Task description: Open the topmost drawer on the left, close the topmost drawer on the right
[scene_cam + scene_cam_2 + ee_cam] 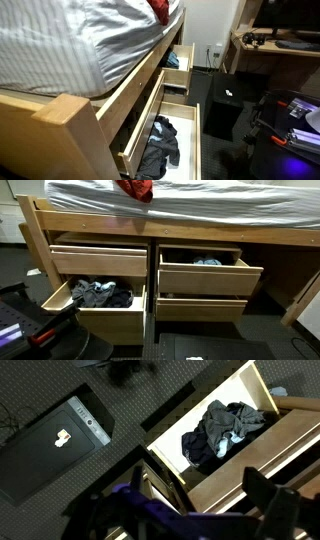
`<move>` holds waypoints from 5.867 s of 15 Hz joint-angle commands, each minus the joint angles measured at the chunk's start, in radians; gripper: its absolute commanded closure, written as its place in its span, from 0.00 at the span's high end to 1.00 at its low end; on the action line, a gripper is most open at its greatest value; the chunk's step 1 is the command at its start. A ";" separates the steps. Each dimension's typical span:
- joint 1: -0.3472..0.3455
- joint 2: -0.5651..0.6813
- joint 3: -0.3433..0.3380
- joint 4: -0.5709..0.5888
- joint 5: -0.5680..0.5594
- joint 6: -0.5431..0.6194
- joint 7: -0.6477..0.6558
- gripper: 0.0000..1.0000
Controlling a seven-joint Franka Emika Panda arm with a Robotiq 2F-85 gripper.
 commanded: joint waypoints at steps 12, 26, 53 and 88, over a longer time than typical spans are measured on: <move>0.097 0.274 -0.037 0.001 0.256 0.101 -0.213 1.00; -0.069 0.295 -0.046 -0.249 0.223 0.370 -0.314 1.00; 0.225 0.573 0.250 -0.200 0.527 0.563 -0.414 1.00; -0.153 0.798 0.429 0.003 1.805 0.412 -1.016 1.00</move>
